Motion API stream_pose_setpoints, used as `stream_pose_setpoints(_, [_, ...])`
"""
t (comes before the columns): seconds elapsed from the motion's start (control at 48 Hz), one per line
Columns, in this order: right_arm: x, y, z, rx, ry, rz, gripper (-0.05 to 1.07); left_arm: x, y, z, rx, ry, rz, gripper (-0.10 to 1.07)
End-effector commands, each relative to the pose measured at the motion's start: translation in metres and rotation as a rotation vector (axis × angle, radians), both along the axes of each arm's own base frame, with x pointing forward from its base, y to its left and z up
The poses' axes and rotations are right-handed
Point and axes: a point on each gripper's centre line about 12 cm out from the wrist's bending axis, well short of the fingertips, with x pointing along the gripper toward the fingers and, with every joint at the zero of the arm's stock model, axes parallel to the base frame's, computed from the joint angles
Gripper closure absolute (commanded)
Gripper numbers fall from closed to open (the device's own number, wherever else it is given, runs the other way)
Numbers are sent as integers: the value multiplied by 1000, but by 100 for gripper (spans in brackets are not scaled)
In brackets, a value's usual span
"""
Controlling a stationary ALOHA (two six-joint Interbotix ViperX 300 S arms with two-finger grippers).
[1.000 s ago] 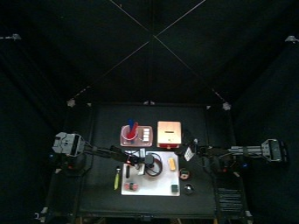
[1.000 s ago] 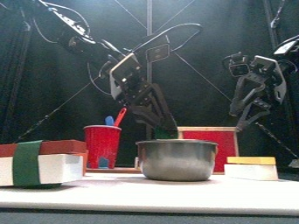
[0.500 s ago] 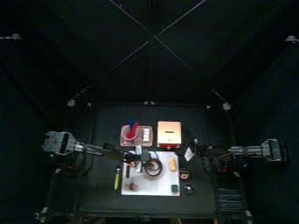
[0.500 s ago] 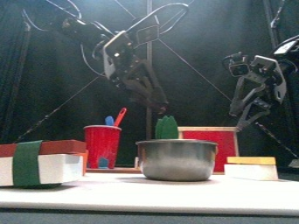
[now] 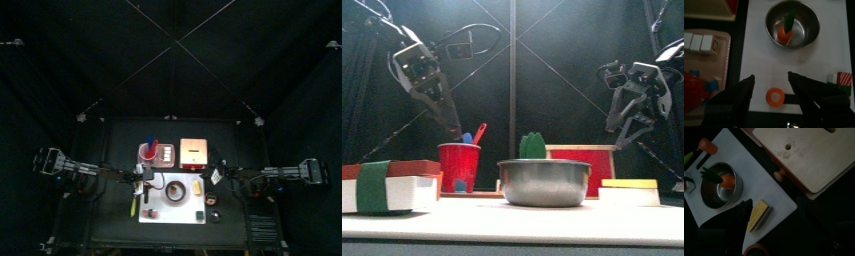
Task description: Put both carrot halves into bowl
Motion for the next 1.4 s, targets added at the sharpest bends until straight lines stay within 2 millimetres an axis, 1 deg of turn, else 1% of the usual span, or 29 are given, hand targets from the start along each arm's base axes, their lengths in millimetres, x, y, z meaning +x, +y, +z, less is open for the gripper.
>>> stream_pose_setpoints(0.0, [3, 0, 6, 3, -20, 1, 3, -3, -1, 1, -9, -5, 1, 2])
stream_pose_setpoints(0.292, [4, 0, 7, 3, -24, 1, 3, -2, -4, -21, -36, 27, 1, 1])
stream_pose_setpoints(0.583, [4, -1, 8, -1, -28, 0, 3, -4, -3, -53, -51, 147, 36, 1])
stream_pose_setpoints(0.75, [4, -1, 9, 0, -28, -3, 3, -6, 0, -65, -41, 212, 51, 1])
stream_pose_setpoints(1.0, [5, -2, 9, -1, -31, -5, 3, -1, -1, -70, -37, 230, 52, 2])
stream_pose_setpoints(1.25, [4, -2, 8, 1, -29, -8, 3, 4, -1, -67, -35, 217, 47, 3])
stream_pose_setpoints(1.375, [4, -2, 7, 3, -24, -9, 3, 6, -1, -67, -34, 214, 46, 8])
